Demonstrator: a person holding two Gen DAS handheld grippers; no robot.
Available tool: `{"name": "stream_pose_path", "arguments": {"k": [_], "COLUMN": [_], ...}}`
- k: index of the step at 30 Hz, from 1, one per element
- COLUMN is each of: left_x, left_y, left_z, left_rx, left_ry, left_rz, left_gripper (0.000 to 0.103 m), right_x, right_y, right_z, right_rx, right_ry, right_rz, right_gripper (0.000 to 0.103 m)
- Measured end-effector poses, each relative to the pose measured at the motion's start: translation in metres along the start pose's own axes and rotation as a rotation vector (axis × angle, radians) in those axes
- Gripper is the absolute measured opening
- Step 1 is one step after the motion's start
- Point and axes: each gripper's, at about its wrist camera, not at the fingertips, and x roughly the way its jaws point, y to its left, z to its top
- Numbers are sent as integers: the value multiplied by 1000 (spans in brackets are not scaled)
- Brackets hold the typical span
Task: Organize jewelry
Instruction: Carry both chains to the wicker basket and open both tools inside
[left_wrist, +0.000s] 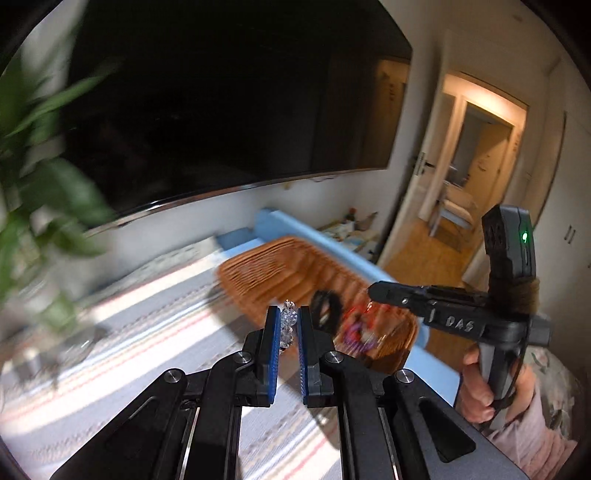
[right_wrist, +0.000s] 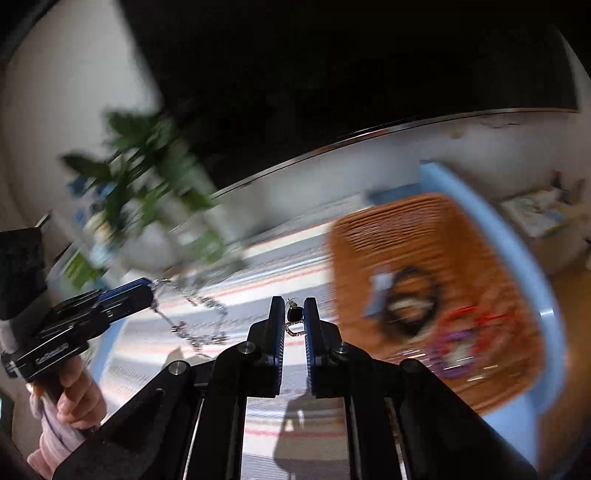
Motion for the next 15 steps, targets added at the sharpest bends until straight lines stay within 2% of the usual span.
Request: {"name": "stream_pose_path", "arguments": {"k": [4,8,12,15], "left_x": [47,95,133,156], "left_y": [-18,-20,-9,-2], "left_z": [21,34,37,32], "left_rx": [29,30,2,-8], "left_ry": [16,44,85,119], "left_rz": [-3,29,35,43], "left_gripper": [9,9,9,9], "right_x": [2,23,48,61], "right_y": [-43,-80,-101,-110], "right_z": [11,17,19,17], "right_rx": [33,88,98,105], "right_ry": [-12,25,74,107], "right_rz": [-126,-163,-233,-239], "right_gripper": [11,11,11,11]}}
